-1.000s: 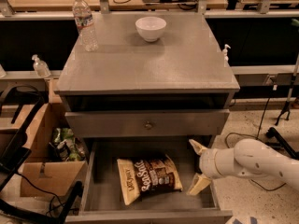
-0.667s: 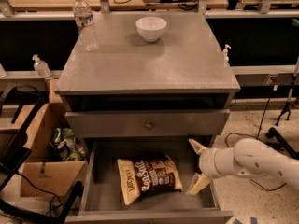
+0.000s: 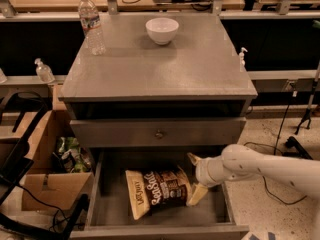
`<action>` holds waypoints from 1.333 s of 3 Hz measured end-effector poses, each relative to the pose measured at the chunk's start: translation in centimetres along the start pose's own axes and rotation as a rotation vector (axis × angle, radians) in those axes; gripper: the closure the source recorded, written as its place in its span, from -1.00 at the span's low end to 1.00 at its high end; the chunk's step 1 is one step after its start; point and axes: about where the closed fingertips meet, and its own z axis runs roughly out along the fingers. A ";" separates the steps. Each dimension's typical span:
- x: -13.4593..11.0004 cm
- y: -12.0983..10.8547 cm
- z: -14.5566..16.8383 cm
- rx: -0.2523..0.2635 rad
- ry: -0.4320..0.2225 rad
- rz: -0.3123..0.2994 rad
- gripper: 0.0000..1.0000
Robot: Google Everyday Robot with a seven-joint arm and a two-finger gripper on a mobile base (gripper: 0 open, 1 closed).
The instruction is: Pick brown chip bag from middle drawer and place on counter
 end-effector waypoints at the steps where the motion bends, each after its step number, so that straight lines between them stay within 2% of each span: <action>1: 0.8 -0.5 4.9 -0.061 0.026 -0.004 -1.00; 2: 1.2 0.3 8.2 -0.118 0.050 -0.021 -0.62; 3: 0.7 2.3 10.0 -0.166 0.031 -0.038 -0.15; 4: -1.5 4.0 10.1 -0.193 -0.031 -0.073 0.31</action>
Offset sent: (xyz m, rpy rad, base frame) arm 0.0222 0.0479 -0.1070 -0.0949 0.1390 0.1133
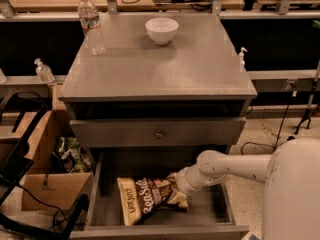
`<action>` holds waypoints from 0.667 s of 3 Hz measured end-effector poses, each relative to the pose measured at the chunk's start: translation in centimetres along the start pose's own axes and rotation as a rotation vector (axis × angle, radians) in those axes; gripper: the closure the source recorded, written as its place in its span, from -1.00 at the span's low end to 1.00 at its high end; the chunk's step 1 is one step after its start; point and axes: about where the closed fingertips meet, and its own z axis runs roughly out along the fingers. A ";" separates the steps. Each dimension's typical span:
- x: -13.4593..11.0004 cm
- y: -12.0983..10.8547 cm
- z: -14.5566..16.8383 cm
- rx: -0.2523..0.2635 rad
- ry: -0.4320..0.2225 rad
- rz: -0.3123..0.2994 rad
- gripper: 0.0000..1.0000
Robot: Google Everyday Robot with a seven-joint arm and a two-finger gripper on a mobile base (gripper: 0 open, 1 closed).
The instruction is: Pick brown chip bag from middle drawer and place on counter
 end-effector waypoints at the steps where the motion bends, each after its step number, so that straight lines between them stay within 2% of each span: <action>1: -0.3 0.2 0.2 -0.004 -0.007 -0.005 0.78; 2: -0.4 0.3 0.3 -0.007 -0.008 -0.005 1.00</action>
Offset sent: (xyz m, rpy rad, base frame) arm -0.0018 0.0040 0.0002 0.0066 0.0004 0.0075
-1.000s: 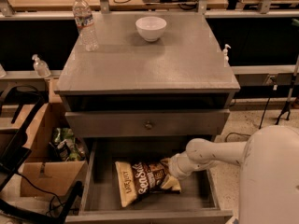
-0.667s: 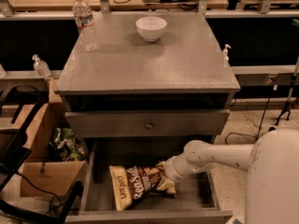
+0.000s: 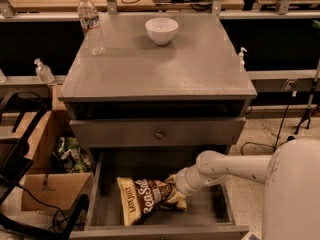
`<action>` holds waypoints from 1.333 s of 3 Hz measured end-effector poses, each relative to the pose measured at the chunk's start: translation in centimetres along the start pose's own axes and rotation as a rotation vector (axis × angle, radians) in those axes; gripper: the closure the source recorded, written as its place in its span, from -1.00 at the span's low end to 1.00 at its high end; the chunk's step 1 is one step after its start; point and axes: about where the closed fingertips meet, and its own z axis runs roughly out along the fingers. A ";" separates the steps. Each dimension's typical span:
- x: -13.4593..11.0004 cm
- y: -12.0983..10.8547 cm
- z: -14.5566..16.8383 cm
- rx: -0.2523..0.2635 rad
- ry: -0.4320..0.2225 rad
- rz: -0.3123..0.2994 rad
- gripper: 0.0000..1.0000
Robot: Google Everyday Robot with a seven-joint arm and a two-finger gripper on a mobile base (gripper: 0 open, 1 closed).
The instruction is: Pick brown chip bag from middle drawer and place on counter
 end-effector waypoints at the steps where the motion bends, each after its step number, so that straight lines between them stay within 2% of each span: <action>1: 0.0 0.0 0.0 0.000 0.000 0.000 1.00; 2: -1.3 -0.1 -0.3 -0.015 -0.004 -0.024 1.00; 3: -4.6 1.1 -3.7 -0.029 -0.018 -0.058 1.00; 4: -10.5 3.4 -11.4 -0.011 -0.050 -0.110 1.00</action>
Offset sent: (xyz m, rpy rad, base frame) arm 0.0005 0.0265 0.0373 0.0004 -0.0101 0.0913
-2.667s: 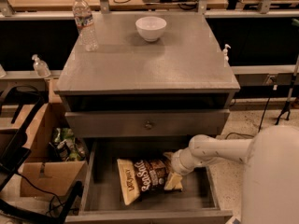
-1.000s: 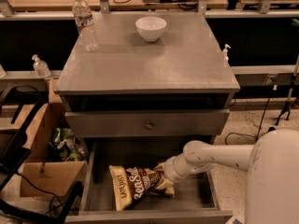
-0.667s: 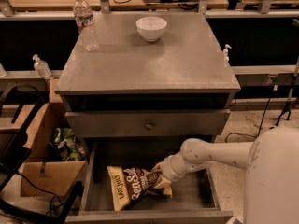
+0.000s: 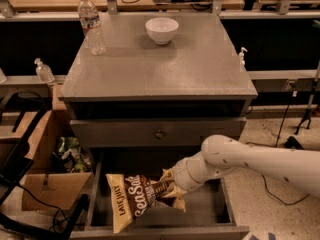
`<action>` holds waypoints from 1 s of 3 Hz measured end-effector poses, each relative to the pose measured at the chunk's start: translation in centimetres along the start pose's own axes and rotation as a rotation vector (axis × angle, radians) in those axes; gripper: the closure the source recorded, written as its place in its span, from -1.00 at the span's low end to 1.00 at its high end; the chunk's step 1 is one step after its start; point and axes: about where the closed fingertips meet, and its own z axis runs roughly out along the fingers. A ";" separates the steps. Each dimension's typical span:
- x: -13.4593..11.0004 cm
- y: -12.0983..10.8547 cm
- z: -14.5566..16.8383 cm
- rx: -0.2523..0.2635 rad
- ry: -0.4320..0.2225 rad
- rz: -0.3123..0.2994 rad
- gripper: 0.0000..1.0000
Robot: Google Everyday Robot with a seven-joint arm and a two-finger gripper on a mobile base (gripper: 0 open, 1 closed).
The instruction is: Pick brown chip bag from middle drawer and place on counter
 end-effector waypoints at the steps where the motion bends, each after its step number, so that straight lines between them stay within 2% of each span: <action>1: -3.0 0.4 -6.6 0.044 -0.058 0.000 1.00; 2: -5.8 -1.0 -14.2 0.145 -0.071 0.055 1.00; 3: -9.2 -3.6 -22.5 0.278 -0.053 0.123 1.00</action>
Offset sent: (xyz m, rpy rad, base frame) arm -0.0005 -0.0761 0.2660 0.1424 -0.1366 -0.2721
